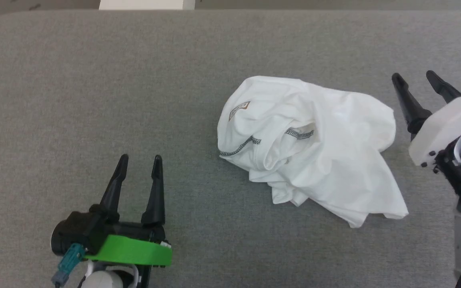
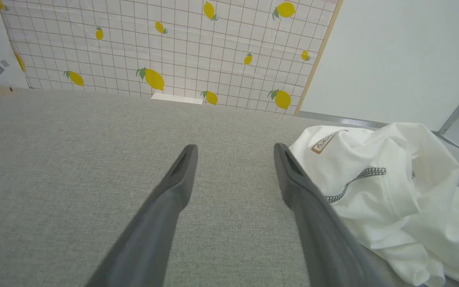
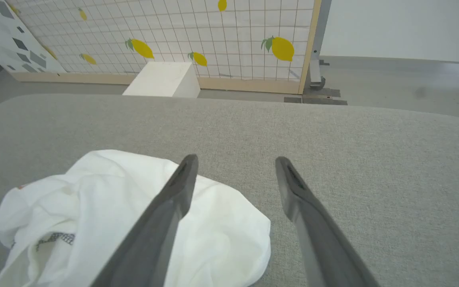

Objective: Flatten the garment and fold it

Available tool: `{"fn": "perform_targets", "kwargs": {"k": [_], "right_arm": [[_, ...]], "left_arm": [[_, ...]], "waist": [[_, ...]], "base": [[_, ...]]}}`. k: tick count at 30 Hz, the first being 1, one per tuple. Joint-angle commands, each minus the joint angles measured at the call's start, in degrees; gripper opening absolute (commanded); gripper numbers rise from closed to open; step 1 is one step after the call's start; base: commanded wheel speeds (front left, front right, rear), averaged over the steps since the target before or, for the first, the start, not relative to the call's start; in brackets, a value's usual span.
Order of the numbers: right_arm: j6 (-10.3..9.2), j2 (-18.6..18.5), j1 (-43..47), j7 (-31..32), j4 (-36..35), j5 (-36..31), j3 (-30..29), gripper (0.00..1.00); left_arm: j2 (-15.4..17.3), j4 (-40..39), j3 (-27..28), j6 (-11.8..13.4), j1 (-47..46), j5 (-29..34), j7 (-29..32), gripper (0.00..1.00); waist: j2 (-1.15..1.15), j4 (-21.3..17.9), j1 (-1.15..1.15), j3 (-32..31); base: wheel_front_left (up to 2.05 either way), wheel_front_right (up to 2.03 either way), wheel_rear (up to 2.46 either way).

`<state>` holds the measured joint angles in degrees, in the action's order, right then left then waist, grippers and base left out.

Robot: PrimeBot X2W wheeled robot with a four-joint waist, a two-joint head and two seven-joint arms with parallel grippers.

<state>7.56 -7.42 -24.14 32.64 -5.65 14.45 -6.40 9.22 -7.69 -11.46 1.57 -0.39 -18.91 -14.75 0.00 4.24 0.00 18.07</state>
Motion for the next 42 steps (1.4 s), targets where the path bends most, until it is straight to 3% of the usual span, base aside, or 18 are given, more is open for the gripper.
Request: {"fn": "perform_targets", "kwargs": {"k": [1, 11, 15, 16, 17, 25, 34, 38, 42], "right_arm": [[-0.08, -1.08, -1.41, 2.15, 0.99, -0.04, -0.22, 1.0], [-0.08, -3.8, -1.58, 21.0, 7.04, -2.12, -1.15, 1.0], [-0.08, -4.09, -0.36, 24.77, 7.91, -3.51, -1.98, 1.0], [-0.08, -4.05, -0.18, 24.86, 7.98, -3.84, -2.32, 0.45], [-0.08, -4.08, -0.09, 24.45, 7.94, -4.13, -2.39, 0.0], [-0.08, -5.96, -5.23, 19.49, 5.63, -2.02, -0.22, 0.0], [-0.08, -13.48, -25.18, 16.82, 3.6, -3.75, 6.59, 0.0], [-0.08, -16.41, -35.5, 11.69, 8.03, -6.61, 12.09, 0.0], [-0.08, -16.52, -42.13, 4.9, 16.17, -9.21, 16.19, 0.0]], "left_arm": [[-0.74, 0.5, 0.54, -0.89, -1.59, 0.82, -0.25, 1.0], [-3.95, 3.33, 2.02, -4.83, -4.1, 3.42, -0.25, 1.0], [-4.8, 4.21, 2.29, -5.75, -4.37, 3.84, -0.25, 1.0], [-4.96, 4.4, 2.35, -5.9, -4.39, 3.89, -0.25, 1.0], [-5.15, 4.57, 2.45, -6.06, -4.39, 3.93, -0.25, 1.0], [-5.87, 5.0, 3.62, -6.63, -3.13, 4.5, -0.25, 1.0], [-6.24, 4.06, 3.51, -6.94, -2.6, 4.16, -0.25, 1.0], [-6.31, 4.23, 2.42, -7.18, -4.2, 3.57, -0.25, 1.0], [-6.33, 4.63, 0.59, -6.9, -5.93, 1.85, -0.25, 1.0]], "waist": [[0.0, 2.72, 0.0, 3.58], [0.0, 5.8, 0.0, 6.92], [0.0, 6.51, 0.0, 6.86], [0.0, 6.62, 0.0, 6.6], [0.0, 6.74, 0.0, 6.24], [0.0, 6.99, 0.0, 2.01], [0.0, 9.12, 0.0, 4.33], [0.0, 11.08, 0.0, 7.53], [0.0, 13.48, 0.0, 10.06]], "base": [[0.0, 0.0, 0.0], [0.0, 0.0, 0.0], [0.0, 0.0, 0.0], [0.0, 0.0, 0.0], [0.0, 0.0, 0.0], [0.0, 0.0, 0.0], [0.0, 0.0, 0.0], [0.0, 0.0, 0.0], [0.0, 0.0, 0.0]]}}
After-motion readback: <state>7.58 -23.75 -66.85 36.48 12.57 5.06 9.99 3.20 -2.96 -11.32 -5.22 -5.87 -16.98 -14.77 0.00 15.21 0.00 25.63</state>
